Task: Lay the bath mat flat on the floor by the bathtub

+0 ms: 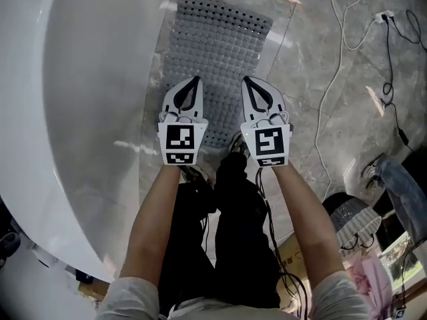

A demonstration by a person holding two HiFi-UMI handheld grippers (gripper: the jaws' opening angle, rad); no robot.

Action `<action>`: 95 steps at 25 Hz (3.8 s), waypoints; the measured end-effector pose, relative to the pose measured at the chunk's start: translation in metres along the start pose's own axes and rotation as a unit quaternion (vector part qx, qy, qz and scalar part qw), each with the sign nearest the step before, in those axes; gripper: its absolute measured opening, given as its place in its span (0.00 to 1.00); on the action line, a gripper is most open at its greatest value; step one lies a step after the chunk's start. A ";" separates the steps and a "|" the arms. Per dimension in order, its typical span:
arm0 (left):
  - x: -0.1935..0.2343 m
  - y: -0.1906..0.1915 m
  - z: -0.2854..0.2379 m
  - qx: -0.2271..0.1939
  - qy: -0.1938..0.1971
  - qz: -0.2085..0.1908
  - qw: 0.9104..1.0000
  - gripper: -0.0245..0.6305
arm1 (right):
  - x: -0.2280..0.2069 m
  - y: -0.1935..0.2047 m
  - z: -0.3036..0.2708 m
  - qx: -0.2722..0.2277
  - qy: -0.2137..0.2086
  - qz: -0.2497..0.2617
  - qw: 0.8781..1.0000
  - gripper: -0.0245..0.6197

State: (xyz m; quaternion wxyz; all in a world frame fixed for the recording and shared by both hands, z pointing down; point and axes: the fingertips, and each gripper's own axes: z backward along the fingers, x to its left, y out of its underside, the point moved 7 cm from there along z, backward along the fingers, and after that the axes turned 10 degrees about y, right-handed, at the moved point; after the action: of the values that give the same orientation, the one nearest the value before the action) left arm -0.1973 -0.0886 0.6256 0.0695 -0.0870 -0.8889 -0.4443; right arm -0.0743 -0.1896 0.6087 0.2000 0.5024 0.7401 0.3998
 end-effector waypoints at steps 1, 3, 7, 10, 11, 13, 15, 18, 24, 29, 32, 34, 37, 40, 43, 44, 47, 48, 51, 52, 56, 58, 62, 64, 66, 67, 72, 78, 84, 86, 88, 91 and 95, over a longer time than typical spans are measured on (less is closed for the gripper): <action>-0.003 -0.010 0.007 -0.002 -0.003 0.009 1.000 0.05 | -0.003 -0.010 0.007 0.000 -0.002 -0.002 1.000 0.05; -0.008 -0.033 0.020 -0.007 -0.010 0.021 1.000 0.05 | -0.008 -0.030 0.022 -0.002 -0.005 -0.006 1.000 0.05; -0.024 -0.077 0.051 -0.014 -0.017 0.028 0.999 0.05 | -0.019 -0.072 0.055 -0.006 -0.002 -0.026 1.000 0.05; -0.038 -0.108 0.078 -0.021 -0.022 0.034 0.999 0.05 | -0.024 -0.101 0.080 -0.013 0.005 -0.047 0.999 0.05; -0.042 -0.117 0.086 -0.023 -0.022 0.036 0.999 0.05 | -0.026 -0.110 0.088 -0.016 0.008 -0.053 0.998 0.05; -0.047 -0.134 0.102 -0.027 -0.024 0.039 0.999 0.05 | -0.026 -0.127 0.103 -0.021 0.013 -0.061 0.998 0.05; -0.051 -0.147 0.118 -0.031 -0.027 0.042 0.998 0.05 | -0.025 -0.145 0.119 -0.025 0.013 -0.069 0.997 0.05; -0.058 -0.161 0.141 -0.037 -0.036 0.049 0.997 0.05 | -0.022 -0.167 0.144 -0.031 0.015 -0.075 0.997 0.05; -0.078 -0.179 0.199 -0.055 -0.042 0.045 0.997 0.05 | -0.003 -0.200 0.190 -0.050 0.033 -0.076 0.995 0.05; -0.091 -0.196 0.251 -0.085 -0.041 0.036 0.995 0.05 | 0.014 -0.233 0.231 -0.092 0.037 -0.074 0.992 0.05; -0.097 -0.212 0.283 -0.103 -0.039 0.024 0.994 0.05 | 0.027 -0.250 0.260 -0.098 0.043 -0.080 0.991 0.05; -0.101 -0.225 0.305 -0.111 -0.035 0.011 0.993 0.05 | 0.036 -0.261 0.278 -0.102 0.046 -0.075 0.991 0.05; -0.106 -0.242 0.336 -0.122 -0.028 -0.005 0.992 0.05 | 0.052 -0.281 0.306 -0.121 0.052 -0.065 0.989 0.05; -0.111 -0.252 0.364 -0.135 -0.019 -0.009 0.991 0.05 | 0.065 -0.300 0.331 -0.147 0.062 -0.054 0.986 0.05; -0.124 -0.254 0.391 -0.131 -0.014 -0.002 0.991 0.05 | 0.074 -0.307 0.361 -0.130 0.067 -0.073 0.987 0.05; -0.130 -0.256 0.397 -0.131 -0.012 -0.003 0.991 0.05 | 0.074 -0.310 0.370 -0.131 0.068 -0.072 0.986 0.05; -0.143 -0.265 0.410 -0.140 -0.011 -0.010 0.990 0.05 | 0.071 -0.319 0.387 -0.135 0.073 -0.070 0.986 0.05; -0.146 -0.268 0.413 -0.144 -0.012 -0.012 0.989 0.05 | 0.071 -0.322 0.392 -0.135 0.073 -0.070 0.986 0.05; -0.155 -0.277 0.430 -0.151 -0.021 -0.012 0.988 0.05 | 0.073 -0.330 0.409 -0.139 0.067 -0.064 0.986 0.05; -0.158 -0.279 0.437 -0.152 -0.026 -0.011 0.988 0.05 | 0.073 -0.333 0.416 -0.143 0.061 -0.059 0.986 0.05; -0.175 -0.286 0.462 -0.160 -0.053 -0.008 0.986 0.05 | 0.071 -0.338 0.444 -0.146 0.042 -0.051 0.987 0.05; -0.189 -0.290 0.474 -0.166 -0.066 -0.008 0.984 0.05 | 0.068 -0.340 0.462 -0.160 0.036 -0.043 0.986 0.05; -0.220 -0.297 0.497 -0.187 -0.094 0.007 0.978 0.05 | 0.064 -0.347 0.498 -0.208 0.024 -0.006 0.978 0.05; -0.238 -0.300 0.508 -0.198 -0.105 0.014 0.974 0.05 | 0.061 -0.348 0.515 -0.216 0.017 -0.007 0.976 0.05; -0.260 -0.305 0.519 -0.205 -0.112 0.009 0.972 0.05 | 0.057 -0.349 0.535 -0.221 0.009 -0.007 0.975 0.05; -0.271 -0.308 0.525 -0.208 -0.115 0.005 0.971 0.05 | 0.055 -0.350 0.547 -0.224 0.006 -0.002 0.975 0.05; -0.330 -0.323 0.550 -0.224 -0.125 -0.022 0.966 0.05 | 0.034 -0.351 0.608 -0.254 -0.003 0.041 0.966 0.05; -0.389 -0.325 0.587 -0.233 -0.132 -0.039 0.963 0.05 | 0.025 -0.342 0.672 -0.269 -0.021 0.055 0.961 0.05; -0.426 -0.335 0.593 -0.258 -0.121 -0.037 0.958 0.05 | 0.016 -0.341 0.707 -0.293 -0.028 0.045 0.955 0.05; -0.433 -0.337 0.598 -0.260 -0.119 -0.040 0.957 0.05 | 0.014 -0.343 0.715 -0.301 -0.027 0.030 0.953 0.05; -0.436 -0.340 0.604 -0.260 -0.119 -0.044 0.957 0.05 | 0.015 -0.346 0.722 -0.306 -0.025 0.014 0.952 0.05; -0.436 -0.342 0.610 -0.258 -0.118 -0.052 0.958 0.05 | 0.018 -0.346 0.725 -0.307 -0.017 -0.004 0.951 0.05; -0.438 -0.350 0.604 -0.259 -0.110 -0.068 0.957 0.05 | 0.011 -0.347 0.723 -0.304 -0.007 -0.010 0.953 0.05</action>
State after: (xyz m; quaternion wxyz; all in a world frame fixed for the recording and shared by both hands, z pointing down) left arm 0.1265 0.1491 -0.0943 -0.0841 -0.0896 -0.7496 -0.6504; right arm 0.2233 0.0415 -0.0988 0.3524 0.4132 0.5871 0.6003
